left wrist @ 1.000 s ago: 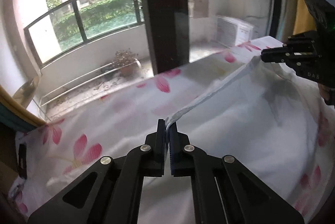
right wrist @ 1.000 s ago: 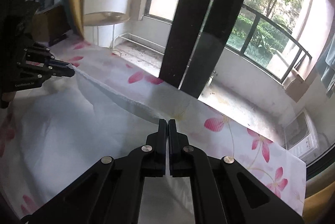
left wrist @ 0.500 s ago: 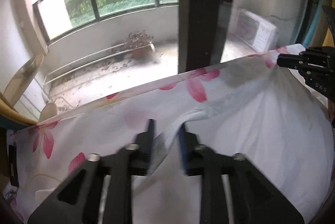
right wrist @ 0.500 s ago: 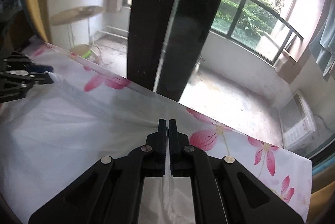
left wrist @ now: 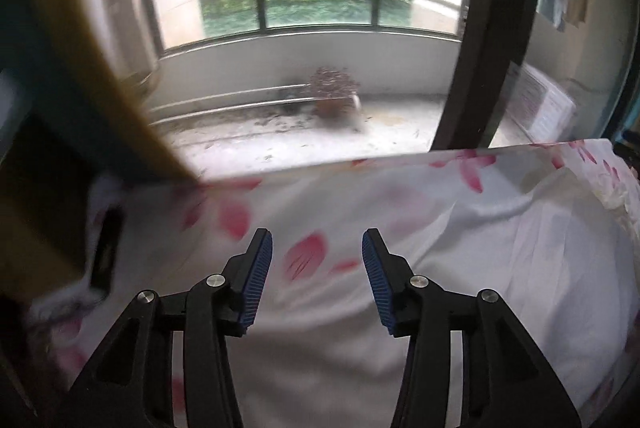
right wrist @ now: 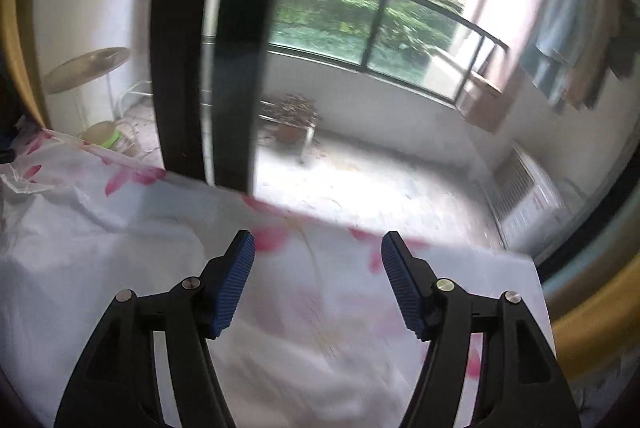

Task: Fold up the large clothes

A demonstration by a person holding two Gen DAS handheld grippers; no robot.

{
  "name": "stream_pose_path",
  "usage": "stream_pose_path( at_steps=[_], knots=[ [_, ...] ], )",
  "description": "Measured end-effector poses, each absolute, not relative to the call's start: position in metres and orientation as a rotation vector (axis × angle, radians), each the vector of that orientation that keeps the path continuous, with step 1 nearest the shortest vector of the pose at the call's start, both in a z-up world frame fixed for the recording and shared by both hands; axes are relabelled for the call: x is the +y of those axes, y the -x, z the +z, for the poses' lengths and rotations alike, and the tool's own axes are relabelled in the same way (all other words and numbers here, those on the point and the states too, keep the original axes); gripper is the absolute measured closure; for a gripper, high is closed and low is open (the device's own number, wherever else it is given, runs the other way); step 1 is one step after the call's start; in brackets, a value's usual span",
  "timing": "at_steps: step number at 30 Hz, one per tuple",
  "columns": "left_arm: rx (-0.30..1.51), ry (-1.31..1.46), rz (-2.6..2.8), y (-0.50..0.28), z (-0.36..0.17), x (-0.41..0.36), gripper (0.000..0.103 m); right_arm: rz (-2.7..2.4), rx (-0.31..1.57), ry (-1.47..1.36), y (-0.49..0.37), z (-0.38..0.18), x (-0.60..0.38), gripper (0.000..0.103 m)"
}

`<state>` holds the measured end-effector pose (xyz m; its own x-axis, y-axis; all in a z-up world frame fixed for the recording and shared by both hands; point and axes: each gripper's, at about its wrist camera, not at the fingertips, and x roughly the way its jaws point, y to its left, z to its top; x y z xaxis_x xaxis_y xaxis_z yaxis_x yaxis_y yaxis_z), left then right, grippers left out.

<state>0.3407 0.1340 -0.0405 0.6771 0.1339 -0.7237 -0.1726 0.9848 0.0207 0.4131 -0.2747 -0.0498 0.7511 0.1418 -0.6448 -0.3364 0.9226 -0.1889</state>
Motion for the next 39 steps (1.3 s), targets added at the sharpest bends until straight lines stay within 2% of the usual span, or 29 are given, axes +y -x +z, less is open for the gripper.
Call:
stream_pose_path(
  at_steps=[11, 18, 19, 20, 21, 22, 23, 24, 39],
  knots=[
    [0.878, 0.119, 0.263, -0.231, -0.066, 0.145, 0.049, 0.187, 0.845, 0.105, -0.342, -0.085, -0.356, 0.037],
    [0.897, 0.150, 0.267, -0.196, -0.088, 0.144, 0.049, 0.258, 0.900, 0.021, -0.297, -0.110, -0.370, 0.037],
    [0.890, 0.144, 0.266, -0.195, -0.090, 0.142, 0.049, 0.261, 0.918, 0.026, -0.294, -0.117, -0.370, 0.050],
    [0.884, 0.134, 0.262, -0.192, -0.091, 0.141, 0.049, 0.259, 0.903, 0.042, -0.290, -0.118, -0.368, 0.074],
    [0.882, 0.133, 0.255, -0.193, -0.092, 0.139, 0.054, 0.293, 0.900, 0.042, -0.286, -0.118, -0.366, 0.087],
    [0.880, 0.135, 0.239, -0.194, -0.091, 0.137, 0.076, 0.326, 0.909, 0.024, -0.283, -0.117, -0.366, 0.093],
    [0.884, 0.139, 0.223, -0.194, -0.091, 0.136, 0.092, 0.322, 0.907, 0.038, -0.280, -0.117, -0.364, 0.093],
    [0.889, 0.147, 0.211, -0.194, -0.091, 0.134, 0.103, 0.314, 0.899, 0.058, -0.277, -0.117, -0.362, 0.093],
    [0.837, 0.182, 0.224, -0.134, -0.071, 0.125, 0.103, 0.271, 0.849, 0.052, -0.225, -0.104, -0.386, 0.094]
  ],
)
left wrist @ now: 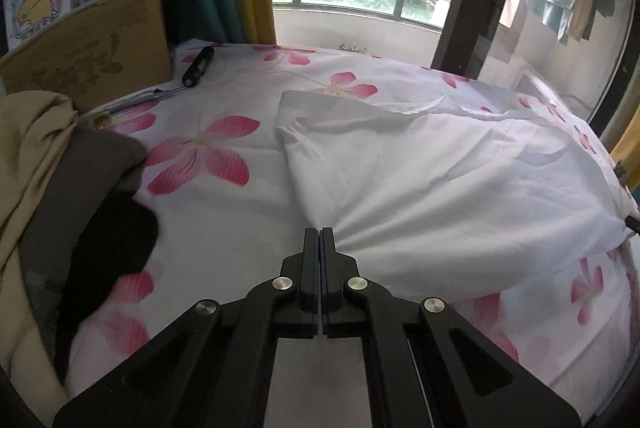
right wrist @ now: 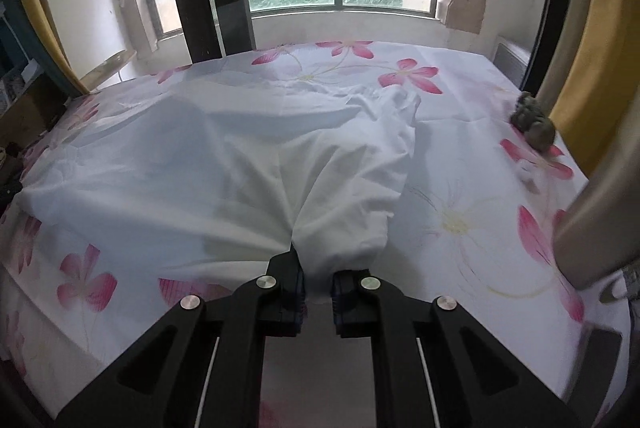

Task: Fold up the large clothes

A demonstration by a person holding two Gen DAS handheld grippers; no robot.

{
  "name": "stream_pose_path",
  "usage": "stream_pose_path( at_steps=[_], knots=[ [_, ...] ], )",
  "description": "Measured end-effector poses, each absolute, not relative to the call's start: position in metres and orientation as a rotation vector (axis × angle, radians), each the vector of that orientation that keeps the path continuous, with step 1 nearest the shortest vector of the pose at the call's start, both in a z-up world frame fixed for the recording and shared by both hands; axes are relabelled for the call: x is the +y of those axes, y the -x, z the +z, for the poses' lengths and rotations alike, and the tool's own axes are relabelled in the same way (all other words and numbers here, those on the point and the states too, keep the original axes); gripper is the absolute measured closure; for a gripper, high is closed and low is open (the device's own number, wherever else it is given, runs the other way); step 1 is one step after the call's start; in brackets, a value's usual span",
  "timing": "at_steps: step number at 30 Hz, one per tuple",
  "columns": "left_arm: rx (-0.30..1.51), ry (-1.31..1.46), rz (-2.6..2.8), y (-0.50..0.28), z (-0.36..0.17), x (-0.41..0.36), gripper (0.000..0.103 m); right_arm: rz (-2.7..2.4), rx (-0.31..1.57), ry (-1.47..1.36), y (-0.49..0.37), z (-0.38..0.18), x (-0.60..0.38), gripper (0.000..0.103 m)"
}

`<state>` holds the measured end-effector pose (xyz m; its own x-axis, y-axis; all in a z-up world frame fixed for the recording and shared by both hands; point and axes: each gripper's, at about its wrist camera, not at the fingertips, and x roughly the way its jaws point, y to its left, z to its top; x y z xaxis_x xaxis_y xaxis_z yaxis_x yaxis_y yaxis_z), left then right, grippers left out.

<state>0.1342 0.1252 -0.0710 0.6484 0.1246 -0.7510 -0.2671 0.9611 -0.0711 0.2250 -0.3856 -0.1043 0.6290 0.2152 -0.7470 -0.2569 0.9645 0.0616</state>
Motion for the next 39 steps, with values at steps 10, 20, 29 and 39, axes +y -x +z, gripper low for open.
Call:
stream_pose_path(
  at_steps=[10, 20, 29, 39],
  knots=[
    [0.866, 0.165, 0.218, -0.093, -0.072, 0.113, 0.103, 0.249, 0.862, 0.046, -0.188, -0.106, -0.399, 0.094],
    [0.925, 0.178, 0.194, -0.076, -0.085, 0.110, 0.102, 0.240, 0.914, 0.034, -0.173, -0.123, -0.405, 0.089],
    [0.877, 0.166, 0.195, -0.091, -0.063, 0.111, 0.076, 0.142, 0.872, 0.039, -0.176, -0.099, -0.413, 0.061],
    [0.908, 0.082, 0.058, -0.163, -0.063, 0.077, 0.076, 0.144, 0.803, 0.024, -0.199, -0.079, -0.398, 0.059]
  ],
)
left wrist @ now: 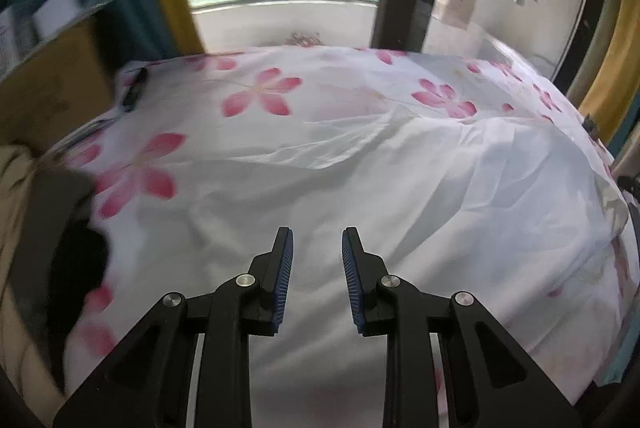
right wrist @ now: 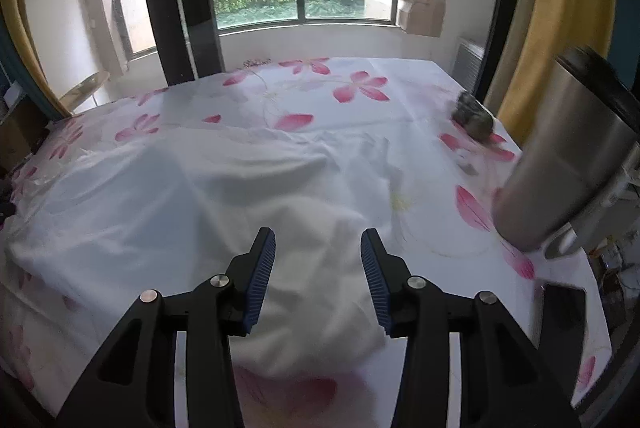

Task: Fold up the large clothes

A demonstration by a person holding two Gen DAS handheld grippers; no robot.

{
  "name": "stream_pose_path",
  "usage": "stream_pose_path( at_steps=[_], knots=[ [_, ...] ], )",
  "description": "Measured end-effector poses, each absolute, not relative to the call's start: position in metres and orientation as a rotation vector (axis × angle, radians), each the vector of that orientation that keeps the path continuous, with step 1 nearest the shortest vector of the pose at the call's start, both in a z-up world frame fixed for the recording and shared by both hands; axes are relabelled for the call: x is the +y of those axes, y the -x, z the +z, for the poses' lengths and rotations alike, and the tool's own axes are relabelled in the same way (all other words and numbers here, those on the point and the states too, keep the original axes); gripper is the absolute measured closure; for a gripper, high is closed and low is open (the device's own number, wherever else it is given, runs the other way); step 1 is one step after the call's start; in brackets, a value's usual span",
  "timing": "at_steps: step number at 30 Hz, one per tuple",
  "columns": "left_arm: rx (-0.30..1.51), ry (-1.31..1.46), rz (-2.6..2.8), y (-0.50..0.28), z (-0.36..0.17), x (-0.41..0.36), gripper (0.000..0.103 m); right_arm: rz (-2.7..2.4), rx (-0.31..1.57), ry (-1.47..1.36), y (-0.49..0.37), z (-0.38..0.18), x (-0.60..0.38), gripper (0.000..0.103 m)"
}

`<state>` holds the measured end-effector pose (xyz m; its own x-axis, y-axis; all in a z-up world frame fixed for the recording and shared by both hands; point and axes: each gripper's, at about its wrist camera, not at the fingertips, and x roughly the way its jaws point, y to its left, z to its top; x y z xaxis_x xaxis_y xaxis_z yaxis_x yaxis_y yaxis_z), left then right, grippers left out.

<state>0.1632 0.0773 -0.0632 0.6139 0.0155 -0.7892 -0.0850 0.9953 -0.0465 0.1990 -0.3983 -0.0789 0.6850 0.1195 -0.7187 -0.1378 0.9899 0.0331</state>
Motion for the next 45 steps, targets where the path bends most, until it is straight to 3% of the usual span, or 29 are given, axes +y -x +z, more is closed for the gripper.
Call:
stream_pose_path(
  at_steps=[11, 14, 19, 34, 45],
  knots=[
    [0.997, 0.008, 0.046, -0.236, -0.091, 0.073, 0.076, 0.245, 0.829, 0.036, -0.238, -0.092, -0.359, 0.059],
    [0.991, 0.007, 0.070, -0.251, -0.092, 0.081, 0.067, 0.253, 0.845, 0.035, -0.246, -0.097, -0.354, 0.059],
    [0.981, 0.017, 0.100, -0.274, -0.092, 0.093, 0.061, 0.254, 0.863, 0.028, -0.257, -0.104, -0.353, 0.059],
    [0.976, -0.086, -0.067, -0.324, -0.077, 0.021, 0.061, 0.221, 0.863, 0.040, -0.279, -0.109, -0.355, 0.059],
    [0.975, -0.032, 0.031, -0.304, -0.083, 0.041, 0.060, 0.106, 0.905, 0.039, -0.269, -0.120, -0.381, 0.059]
  ],
)
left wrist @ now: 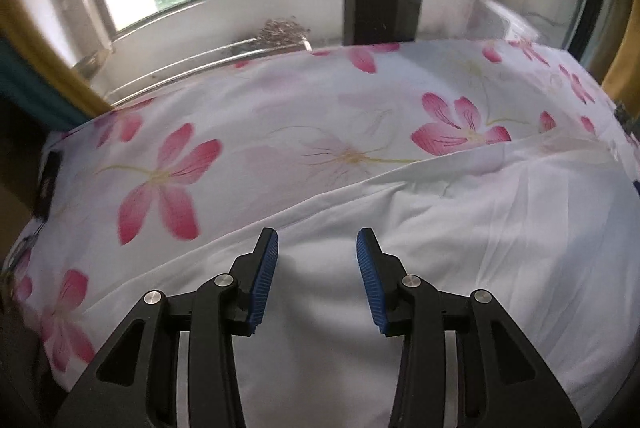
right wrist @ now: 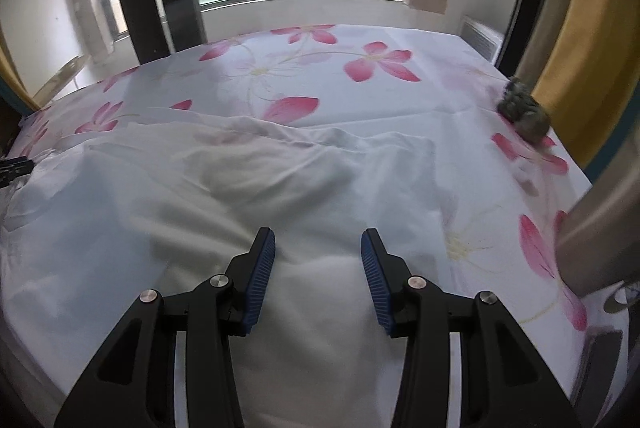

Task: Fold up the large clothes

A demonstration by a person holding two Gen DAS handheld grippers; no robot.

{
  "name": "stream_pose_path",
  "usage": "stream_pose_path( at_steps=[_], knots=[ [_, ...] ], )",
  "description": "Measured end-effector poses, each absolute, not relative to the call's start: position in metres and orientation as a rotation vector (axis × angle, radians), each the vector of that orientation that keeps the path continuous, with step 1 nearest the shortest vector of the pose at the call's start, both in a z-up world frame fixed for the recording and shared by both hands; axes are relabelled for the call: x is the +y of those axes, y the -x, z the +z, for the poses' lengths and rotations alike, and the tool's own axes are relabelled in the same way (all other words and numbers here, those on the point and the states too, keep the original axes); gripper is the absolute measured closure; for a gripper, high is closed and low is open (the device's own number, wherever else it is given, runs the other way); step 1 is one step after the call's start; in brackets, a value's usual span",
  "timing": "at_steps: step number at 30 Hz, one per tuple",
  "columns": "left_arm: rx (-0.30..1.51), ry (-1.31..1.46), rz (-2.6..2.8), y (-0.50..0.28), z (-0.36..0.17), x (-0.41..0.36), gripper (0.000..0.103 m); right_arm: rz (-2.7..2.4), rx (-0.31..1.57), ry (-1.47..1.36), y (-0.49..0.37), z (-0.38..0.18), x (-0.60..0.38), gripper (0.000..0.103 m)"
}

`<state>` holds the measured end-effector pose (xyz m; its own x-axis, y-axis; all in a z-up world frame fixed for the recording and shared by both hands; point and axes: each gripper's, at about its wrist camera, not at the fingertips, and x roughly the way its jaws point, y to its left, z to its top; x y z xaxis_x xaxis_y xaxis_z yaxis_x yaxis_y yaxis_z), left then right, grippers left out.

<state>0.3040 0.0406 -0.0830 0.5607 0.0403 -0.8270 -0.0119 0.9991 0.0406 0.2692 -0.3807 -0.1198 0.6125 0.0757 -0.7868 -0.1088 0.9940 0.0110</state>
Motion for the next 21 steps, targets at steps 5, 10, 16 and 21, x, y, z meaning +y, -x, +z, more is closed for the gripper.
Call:
stream_pose_path(
  at_steps=[5, 10, 16, 21],
  knots=[
    [0.938, -0.002, 0.038, -0.275, -0.071, 0.046, 0.060, 0.084, 0.898, 0.028, -0.256, -0.116, -0.389, 0.059],
    [0.931, 0.028, 0.054, -0.239, -0.070, 0.051, 0.060, 0.074, 0.873, 0.013, -0.236, -0.110, -0.396, 0.058],
    [0.954, 0.071, 0.086, -0.205, -0.081, 0.063, 0.060, 0.037, 0.857, 0.016, -0.210, -0.106, -0.407, 0.058],
    [0.967, 0.102, 0.125, -0.182, -0.090, 0.075, 0.060, -0.010, 0.860, 0.044, -0.189, -0.109, -0.414, 0.058]
  ],
)
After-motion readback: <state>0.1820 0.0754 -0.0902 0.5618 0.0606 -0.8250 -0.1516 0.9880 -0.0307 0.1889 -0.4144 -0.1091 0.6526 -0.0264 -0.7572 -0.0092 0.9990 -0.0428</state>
